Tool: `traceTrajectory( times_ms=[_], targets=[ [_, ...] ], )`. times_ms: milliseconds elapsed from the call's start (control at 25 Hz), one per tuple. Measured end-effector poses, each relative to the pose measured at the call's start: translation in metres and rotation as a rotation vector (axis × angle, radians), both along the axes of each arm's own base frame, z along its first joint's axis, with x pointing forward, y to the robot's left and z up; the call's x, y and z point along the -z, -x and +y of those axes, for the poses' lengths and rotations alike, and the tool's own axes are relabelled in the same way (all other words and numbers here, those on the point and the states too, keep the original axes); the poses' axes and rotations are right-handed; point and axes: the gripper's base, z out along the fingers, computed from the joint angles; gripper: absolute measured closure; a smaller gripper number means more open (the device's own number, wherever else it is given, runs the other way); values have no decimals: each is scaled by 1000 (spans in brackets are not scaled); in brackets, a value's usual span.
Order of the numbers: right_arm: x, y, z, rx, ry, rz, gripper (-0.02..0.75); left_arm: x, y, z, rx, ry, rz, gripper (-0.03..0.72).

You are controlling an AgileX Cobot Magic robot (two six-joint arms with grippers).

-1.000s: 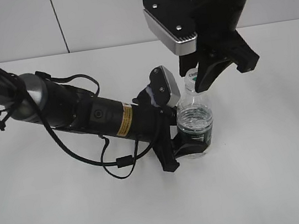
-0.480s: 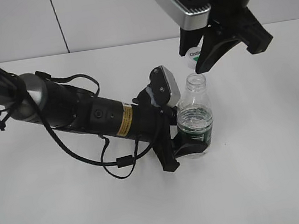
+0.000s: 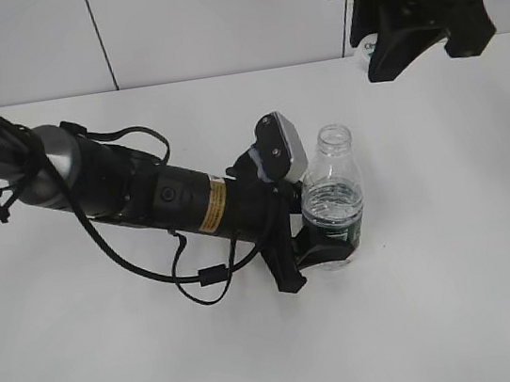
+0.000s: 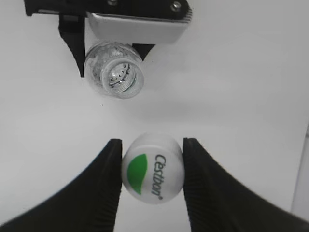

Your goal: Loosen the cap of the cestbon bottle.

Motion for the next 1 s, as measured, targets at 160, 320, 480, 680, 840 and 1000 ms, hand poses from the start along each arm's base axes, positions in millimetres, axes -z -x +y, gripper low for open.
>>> traceTrajectory(
  times_ms=[160,320,480,680,840,1000],
  targets=[
    [0,-3,-4,315,-39,42,444,0,0,0,0,0,0,274],
    [0,-10,-17,545,-71,62,444,0,0,0,0,0,0,274],
    [0,-20,-37,736,-115,87,444,0,0,0,0,0,0,274],
    [0,-34,-73,1075,-197,126,444,0,0,0,0,0,0,274],
    [2,-41,-98,1292,-247,151,444,0,0,0,0,0,0,274],
    [19,-41,-117,1397,-216,191,444,0,0,0,0,0,0,274]
  ],
)
